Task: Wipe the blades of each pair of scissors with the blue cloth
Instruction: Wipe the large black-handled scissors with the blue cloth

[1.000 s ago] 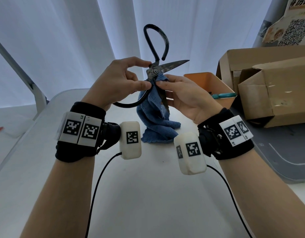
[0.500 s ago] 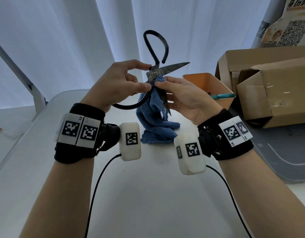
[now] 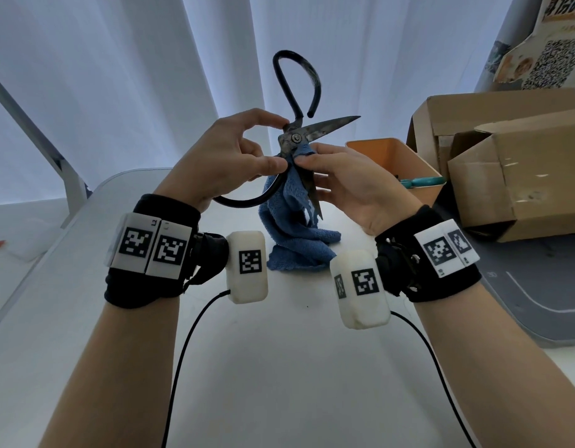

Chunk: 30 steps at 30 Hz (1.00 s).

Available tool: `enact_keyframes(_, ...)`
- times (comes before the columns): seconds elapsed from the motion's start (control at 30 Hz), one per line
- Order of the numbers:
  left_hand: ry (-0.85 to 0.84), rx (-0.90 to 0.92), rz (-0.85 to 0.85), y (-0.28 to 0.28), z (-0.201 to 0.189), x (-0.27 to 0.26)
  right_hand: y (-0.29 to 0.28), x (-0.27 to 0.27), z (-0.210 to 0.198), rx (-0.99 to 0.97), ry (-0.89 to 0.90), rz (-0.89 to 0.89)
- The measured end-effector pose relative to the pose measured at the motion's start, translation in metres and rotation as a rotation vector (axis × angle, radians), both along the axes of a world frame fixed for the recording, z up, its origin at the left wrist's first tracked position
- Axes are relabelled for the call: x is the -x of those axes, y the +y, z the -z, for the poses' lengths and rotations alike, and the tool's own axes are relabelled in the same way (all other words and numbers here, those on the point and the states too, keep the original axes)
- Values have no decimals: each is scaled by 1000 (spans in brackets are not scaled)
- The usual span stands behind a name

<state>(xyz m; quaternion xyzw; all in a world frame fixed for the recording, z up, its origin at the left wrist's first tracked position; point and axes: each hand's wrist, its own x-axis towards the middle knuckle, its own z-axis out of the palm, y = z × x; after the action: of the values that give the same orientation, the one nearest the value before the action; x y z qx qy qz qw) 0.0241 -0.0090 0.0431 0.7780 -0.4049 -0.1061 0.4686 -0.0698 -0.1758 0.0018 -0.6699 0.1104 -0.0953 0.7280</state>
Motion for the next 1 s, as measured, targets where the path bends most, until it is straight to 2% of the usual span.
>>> enact_keyframes(0.07,1,-2,4,1,-1,0,-3,2,-1,8,8,-36)
enact_keyframes(0.23,4,1,13,0,-1,2,4,0,1,-44,-18,37)
enact_keyframes(0.4,2,11,-25,0,-2,0,0,1,0,-76,-13,-40)
enact_keyframes(0.53,14,-4,-4,-1,-1,2,3,-1,2,-52,1,27)
enact_keyframes(0.7,6,-13,-15,2,-2,1,-3,1,0,-67,14,-90)
enact_keyframes(0.87,10,-11,-1,-1,-1,3,0,-2,3,-93,2,-22)
enact_keyframes(1.0,2,-4,-28,1,-1,1,-2,-2,5,-122,0,-86)
